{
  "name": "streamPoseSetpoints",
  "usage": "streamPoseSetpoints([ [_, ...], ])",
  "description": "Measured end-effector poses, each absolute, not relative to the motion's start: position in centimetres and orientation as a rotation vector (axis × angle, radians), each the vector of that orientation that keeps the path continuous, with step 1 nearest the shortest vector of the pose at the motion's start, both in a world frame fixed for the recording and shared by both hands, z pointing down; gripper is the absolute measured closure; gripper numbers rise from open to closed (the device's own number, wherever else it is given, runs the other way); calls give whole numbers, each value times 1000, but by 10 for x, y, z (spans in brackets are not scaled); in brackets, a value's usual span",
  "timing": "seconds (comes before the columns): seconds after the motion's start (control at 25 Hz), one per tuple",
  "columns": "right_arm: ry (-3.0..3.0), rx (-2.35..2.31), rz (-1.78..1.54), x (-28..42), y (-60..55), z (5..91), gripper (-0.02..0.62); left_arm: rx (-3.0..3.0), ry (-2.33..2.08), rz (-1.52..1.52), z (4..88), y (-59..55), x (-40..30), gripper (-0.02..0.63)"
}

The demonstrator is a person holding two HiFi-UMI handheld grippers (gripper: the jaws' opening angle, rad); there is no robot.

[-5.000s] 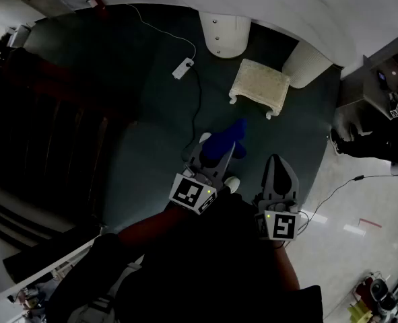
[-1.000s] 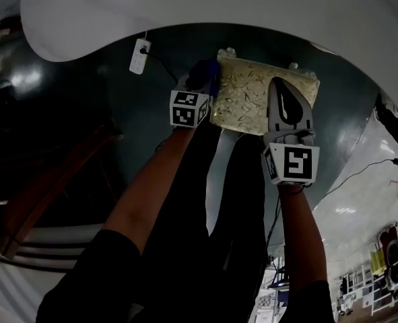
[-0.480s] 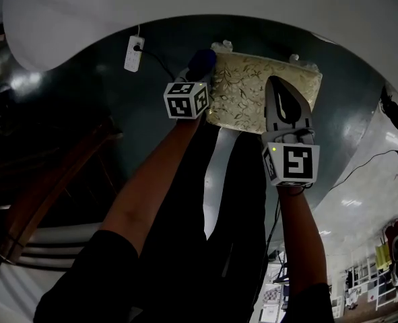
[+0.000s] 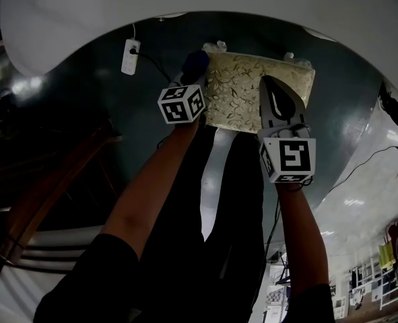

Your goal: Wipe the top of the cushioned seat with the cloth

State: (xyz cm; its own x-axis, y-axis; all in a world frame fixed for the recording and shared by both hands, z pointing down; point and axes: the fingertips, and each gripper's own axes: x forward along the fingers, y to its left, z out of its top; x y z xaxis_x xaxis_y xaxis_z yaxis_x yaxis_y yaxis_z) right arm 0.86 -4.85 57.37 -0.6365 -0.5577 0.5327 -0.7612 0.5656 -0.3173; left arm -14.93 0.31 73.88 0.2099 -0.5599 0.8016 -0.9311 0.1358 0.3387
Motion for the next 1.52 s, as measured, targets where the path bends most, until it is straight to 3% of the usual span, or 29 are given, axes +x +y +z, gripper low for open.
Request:
streamPoseSetpoints([
  [1.52,-2476,1319,695,127,-61,544,557,1674,-1463,754,727,-16,-6,556],
])
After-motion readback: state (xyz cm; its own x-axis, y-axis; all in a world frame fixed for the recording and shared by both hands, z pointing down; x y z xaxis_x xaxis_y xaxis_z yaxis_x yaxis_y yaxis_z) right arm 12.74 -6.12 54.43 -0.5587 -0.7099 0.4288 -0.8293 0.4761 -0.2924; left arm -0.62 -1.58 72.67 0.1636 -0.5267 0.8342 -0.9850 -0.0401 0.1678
